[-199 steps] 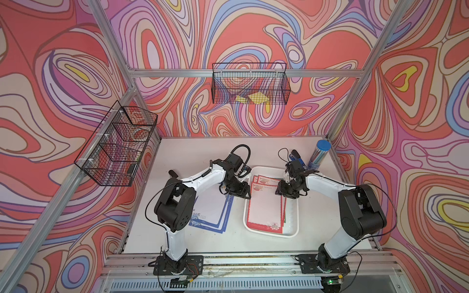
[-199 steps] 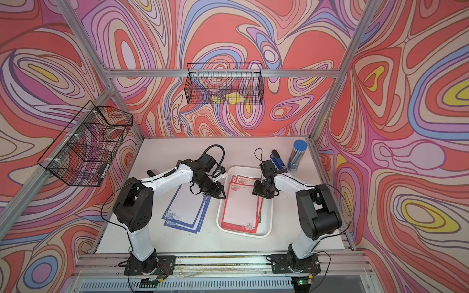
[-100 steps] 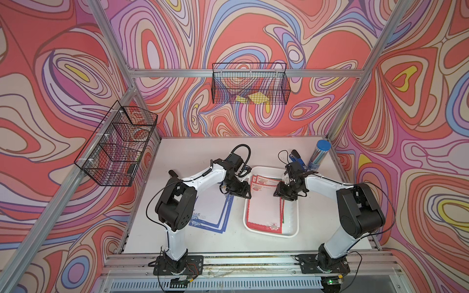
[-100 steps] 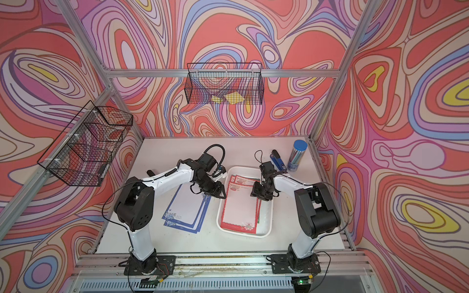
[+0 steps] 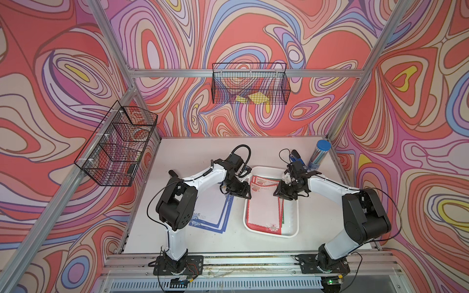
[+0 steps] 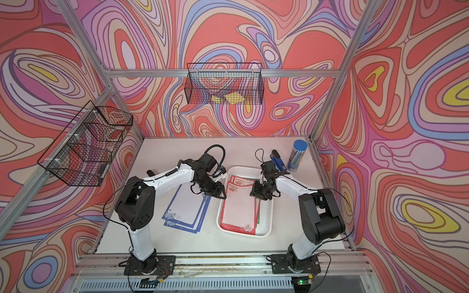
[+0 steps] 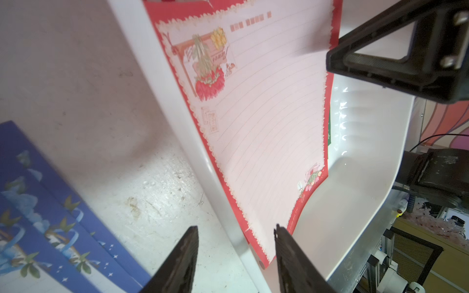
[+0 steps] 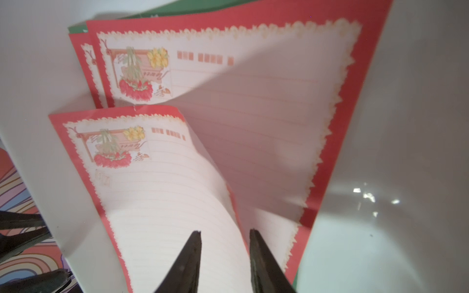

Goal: Take out the stationery paper from the storage box
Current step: Pick up the stationery paper from the storage box.

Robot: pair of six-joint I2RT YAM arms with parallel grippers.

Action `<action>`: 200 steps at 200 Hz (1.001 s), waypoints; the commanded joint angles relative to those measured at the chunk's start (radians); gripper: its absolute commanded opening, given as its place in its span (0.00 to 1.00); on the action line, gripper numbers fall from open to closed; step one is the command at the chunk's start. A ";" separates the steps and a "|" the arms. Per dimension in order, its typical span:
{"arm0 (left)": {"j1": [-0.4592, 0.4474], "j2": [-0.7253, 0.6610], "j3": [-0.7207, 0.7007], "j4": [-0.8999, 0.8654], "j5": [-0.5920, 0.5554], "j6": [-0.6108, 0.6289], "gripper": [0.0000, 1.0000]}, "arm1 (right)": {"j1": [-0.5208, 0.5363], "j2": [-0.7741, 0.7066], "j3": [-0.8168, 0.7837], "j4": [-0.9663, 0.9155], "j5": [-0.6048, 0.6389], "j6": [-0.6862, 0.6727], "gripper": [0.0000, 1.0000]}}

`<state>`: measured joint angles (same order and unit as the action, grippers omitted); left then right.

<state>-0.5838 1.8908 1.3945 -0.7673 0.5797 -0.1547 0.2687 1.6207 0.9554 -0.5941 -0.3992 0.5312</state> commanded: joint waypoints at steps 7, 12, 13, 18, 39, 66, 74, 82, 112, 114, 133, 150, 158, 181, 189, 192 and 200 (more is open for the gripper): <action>-0.007 0.019 0.028 -0.038 0.007 -0.005 0.53 | -0.003 -0.024 -0.010 -0.025 -0.042 -0.020 0.33; -0.008 0.019 0.028 -0.038 0.005 -0.005 0.52 | -0.003 -0.024 -0.011 -0.028 -0.049 -0.023 0.33; -0.008 0.020 0.028 -0.038 0.007 -0.006 0.53 | -0.003 -0.025 -0.011 -0.028 -0.050 -0.024 0.33; -0.008 0.019 0.028 -0.038 0.006 -0.004 0.53 | -0.003 -0.027 -0.012 -0.033 -0.052 -0.028 0.33; -0.008 0.019 0.029 -0.039 0.006 -0.003 0.53 | -0.004 -0.027 -0.026 -0.039 -0.055 -0.046 0.34; -0.010 0.019 0.031 -0.041 0.007 -0.005 0.53 | -0.003 0.004 -0.057 -0.025 -0.056 -0.063 0.37; -0.010 0.022 0.029 -0.041 0.008 -0.005 0.53 | -0.003 0.016 -0.067 -0.014 -0.055 -0.066 0.37; -0.012 0.022 0.029 -0.041 0.007 -0.005 0.53 | -0.003 0.025 -0.074 -0.005 -0.054 -0.065 0.37; -0.014 0.025 0.032 -0.049 0.002 -0.003 0.53 | -0.003 0.038 -0.082 0.018 -0.055 -0.059 0.35; -0.016 0.025 0.032 -0.049 0.003 -0.003 0.53 | -0.002 0.038 -0.082 0.018 -0.055 -0.058 0.35; -0.016 0.023 0.034 -0.050 0.000 -0.004 0.53 | -0.003 0.027 -0.083 0.020 -0.056 -0.053 0.33; -0.016 0.023 0.034 -0.050 0.001 -0.003 0.53 | -0.004 0.015 -0.081 0.010 -0.051 -0.054 0.30; -0.016 0.025 0.034 -0.051 0.001 -0.003 0.53 | -0.003 0.006 -0.080 0.004 -0.050 -0.054 0.28; -0.017 0.024 0.037 -0.056 -0.002 -0.002 0.53 | -0.003 -0.019 -0.073 -0.013 -0.053 -0.055 0.21; -0.016 0.024 0.037 -0.058 -0.003 -0.002 0.53 | -0.003 -0.028 -0.071 -0.017 -0.056 -0.055 0.19; -0.017 0.024 0.037 -0.058 -0.003 -0.002 0.53 | -0.003 -0.030 -0.070 -0.019 -0.057 -0.055 0.18; -0.016 0.024 0.038 -0.058 -0.004 -0.002 0.53 | -0.003 -0.037 -0.066 -0.024 -0.062 -0.055 0.17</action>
<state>-0.5961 1.8946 1.4097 -0.7883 0.5785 -0.1547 0.2691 1.6245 0.8856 -0.5995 -0.4549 0.4797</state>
